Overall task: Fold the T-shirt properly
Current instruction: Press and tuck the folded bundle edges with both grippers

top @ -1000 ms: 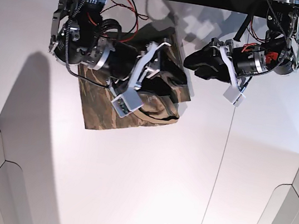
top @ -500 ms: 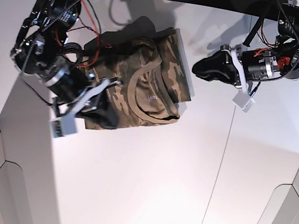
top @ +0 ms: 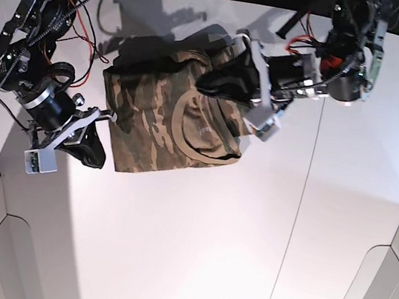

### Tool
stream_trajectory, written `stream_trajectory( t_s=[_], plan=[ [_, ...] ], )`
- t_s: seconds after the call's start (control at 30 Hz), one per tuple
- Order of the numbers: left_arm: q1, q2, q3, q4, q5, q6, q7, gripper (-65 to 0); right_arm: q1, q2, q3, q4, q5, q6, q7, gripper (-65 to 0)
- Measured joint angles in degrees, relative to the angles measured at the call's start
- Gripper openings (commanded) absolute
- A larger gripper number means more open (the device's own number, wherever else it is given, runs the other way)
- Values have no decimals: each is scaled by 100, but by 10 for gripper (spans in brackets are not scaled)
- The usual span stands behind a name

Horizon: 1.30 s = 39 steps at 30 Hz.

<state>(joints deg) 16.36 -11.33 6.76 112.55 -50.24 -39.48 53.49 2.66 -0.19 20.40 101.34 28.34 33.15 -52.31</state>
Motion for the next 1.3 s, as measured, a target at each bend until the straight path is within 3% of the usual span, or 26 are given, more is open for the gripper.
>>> stream_trajectory(
  t_s=[0.23,0.37,0.7,0.8,1.03,1.3],
  plan=[
    [-96,533,715,-7,748,42,-254,-590,664,4,-44,-1543,7,-31,328,-650],
    [-50,560,837,-304,1370,44,-249,-590,732,4,-280,-2065,9,-33,326,-650],
    [-50,562,-35,-914,1366,155,-232,-590,719,4,-715,-2297,11,-31,341,-650],
    [-48,461,-269,-1064,1355,155,-144,-590,721,2,-715,-2297,13,-33,299,-650],
    [-48,-129,-326,-1132,1169,155,-149,-590,719,4,-717,-2297,57,-31,275,-650],
    [-33,-376,-442,-1021,719,157,50,-590,721,-24,-730,-2297,815,4,258,-650]
  ],
)
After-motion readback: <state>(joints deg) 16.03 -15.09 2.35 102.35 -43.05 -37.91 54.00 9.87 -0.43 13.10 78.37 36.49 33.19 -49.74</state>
